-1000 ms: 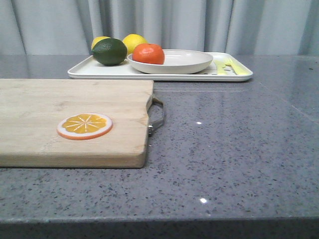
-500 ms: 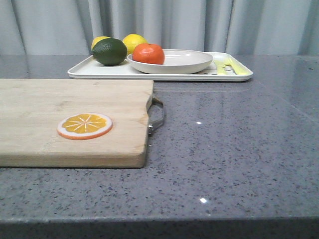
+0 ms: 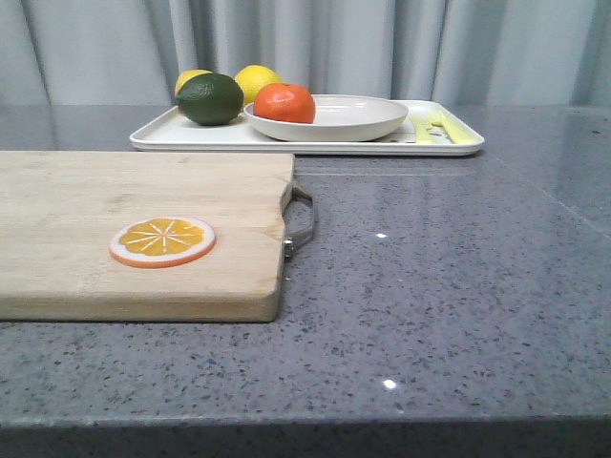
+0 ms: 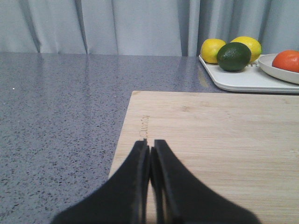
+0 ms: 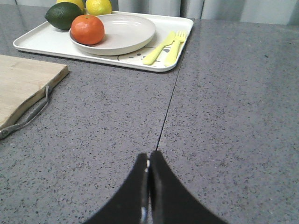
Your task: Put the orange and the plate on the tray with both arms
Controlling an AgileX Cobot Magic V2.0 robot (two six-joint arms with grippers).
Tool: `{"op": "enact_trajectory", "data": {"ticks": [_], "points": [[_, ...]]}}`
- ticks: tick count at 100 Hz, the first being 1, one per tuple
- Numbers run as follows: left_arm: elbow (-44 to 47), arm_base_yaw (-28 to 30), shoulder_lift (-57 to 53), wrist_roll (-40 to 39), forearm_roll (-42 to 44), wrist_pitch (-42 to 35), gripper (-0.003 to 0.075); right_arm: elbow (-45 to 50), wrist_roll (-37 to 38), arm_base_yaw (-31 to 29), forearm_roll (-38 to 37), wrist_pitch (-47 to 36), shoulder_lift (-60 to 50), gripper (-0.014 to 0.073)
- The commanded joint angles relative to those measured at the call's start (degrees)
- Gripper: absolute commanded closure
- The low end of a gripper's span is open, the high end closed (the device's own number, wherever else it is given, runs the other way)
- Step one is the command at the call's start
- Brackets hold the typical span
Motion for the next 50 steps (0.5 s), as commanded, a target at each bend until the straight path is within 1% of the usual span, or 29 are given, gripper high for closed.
{"op": "enact_trajectory", "data": {"ticks": [1, 43, 50], "points": [[0.47, -0.01, -1.88, 0.15, -0.10, -4.87, 0.0734, -1.45, -0.49, 0.15, 0.24, -4.07, 0.65, 0.0660], [0.47, -0.01, -1.88, 0.15, -0.10, -4.87, 0.0734, -1.45, -0.49, 0.15, 0.24, -4.15, 0.65, 0.0660], [0.47, -0.01, -1.88, 0.15, -0.10, -4.87, 0.0734, -1.45, -0.49, -0.05, -0.74, -5.13, 0.65, 0.0660]]}}
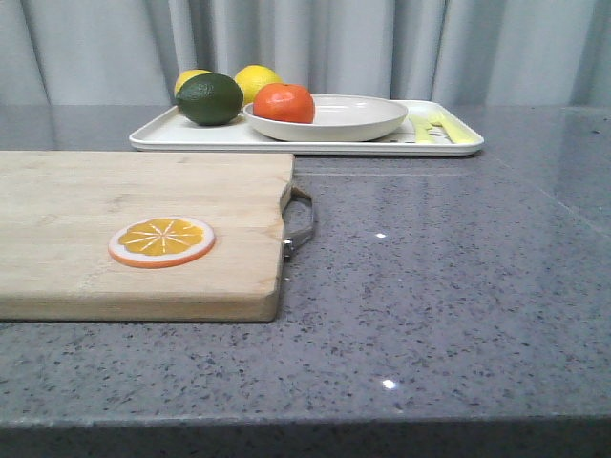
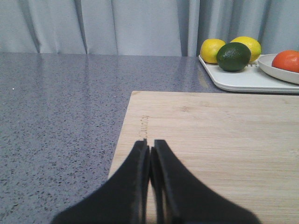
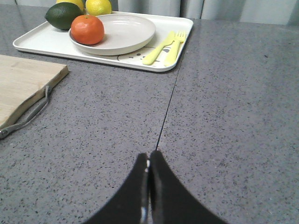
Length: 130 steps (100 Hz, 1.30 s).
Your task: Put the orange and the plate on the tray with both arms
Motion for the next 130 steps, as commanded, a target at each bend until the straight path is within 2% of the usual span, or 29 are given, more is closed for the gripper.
{"op": "enact_trajectory", "data": {"ticks": [1, 8, 21, 35, 50, 85, 130], "points": [[0.47, -0.01, -1.88, 0.15, -0.10, -4.87, 0.0734, -1.39, -0.49, -0.11, -1.20, -5.39, 0.65, 0.0660], [0.47, -0.01, -1.88, 0.15, -0.10, -4.87, 0.0734, -0.63, -0.42, -0.51, -3.29, -9.60, 0.65, 0.0660], [0.47, -0.01, -1.88, 0.15, -0.10, -4.87, 0.0734, 3.71, 0.52, -1.60, -3.84, -22.62, 0.19, 0.0660], [0.47, -0.01, -1.88, 0.15, -0.10, -4.87, 0.0734, 8.86, 6.49, -3.63, -8.89, -30.49, -1.75, 0.0660], [0.47, -0.01, -1.88, 0.15, -0.10, -4.87, 0.0734, 13.61, 12.03, -5.20, -15.16, -32.50, -3.67, 0.0660], [0.47, -0.01, -1.88, 0.15, -0.10, -4.87, 0.0734, 24.18, 12.68, -6.01, -15.72, -34.96, -13.78, 0.0660], [0.47, -0.01, -1.88, 0.15, -0.10, -4.87, 0.0734, 24.16, 12.68, -6.07, -15.72, -34.06, -13.63, 0.0660]]}}
